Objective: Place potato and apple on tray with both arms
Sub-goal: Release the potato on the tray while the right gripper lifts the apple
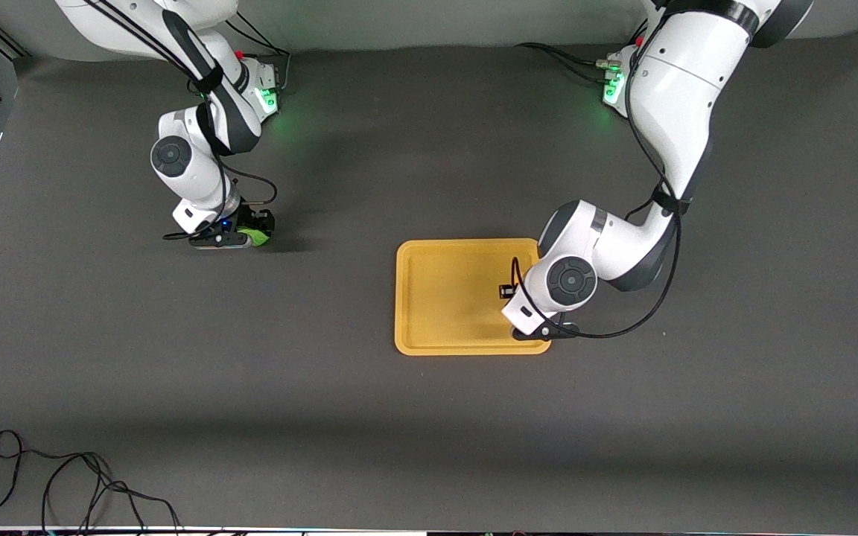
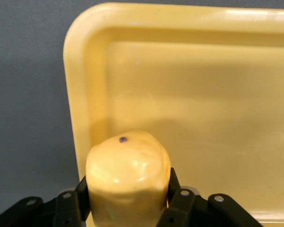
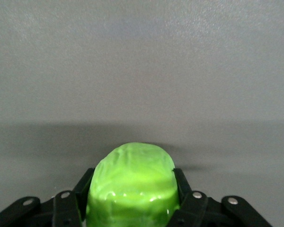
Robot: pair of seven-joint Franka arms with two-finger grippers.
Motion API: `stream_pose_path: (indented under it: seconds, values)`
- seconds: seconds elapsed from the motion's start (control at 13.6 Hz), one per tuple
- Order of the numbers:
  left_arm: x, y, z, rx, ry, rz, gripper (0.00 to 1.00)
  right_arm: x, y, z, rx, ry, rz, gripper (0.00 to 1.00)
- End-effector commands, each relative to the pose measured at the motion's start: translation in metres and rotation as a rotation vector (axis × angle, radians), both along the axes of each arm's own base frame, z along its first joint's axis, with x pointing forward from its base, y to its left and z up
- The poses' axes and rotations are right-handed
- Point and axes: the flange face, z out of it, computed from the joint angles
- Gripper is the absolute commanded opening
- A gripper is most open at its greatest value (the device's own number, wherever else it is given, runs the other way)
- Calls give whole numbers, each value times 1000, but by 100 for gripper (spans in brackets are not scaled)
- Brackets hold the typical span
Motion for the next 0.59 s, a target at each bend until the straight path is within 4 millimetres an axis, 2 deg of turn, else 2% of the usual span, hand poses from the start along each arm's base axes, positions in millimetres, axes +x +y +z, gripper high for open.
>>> stream_pose_path:
  seconds: [0.0, 0.37, 0.44, 0.52]
  values:
    - [5, -3, 2, 35, -41, -7, 80, 25, -2, 55, 2, 0, 16, 40]
    - [4, -3, 7, 45, -39, -15, 88, 86, -6, 196, 8, 30, 33, 40]
    - [8, 3, 15, 45, -44, -9, 93, 99, -5, 229, 11, 34, 30, 40]
    - [12, 8, 33, 46, -58, -2, 99, 110, -4, 256, 10, 40, 27, 40]
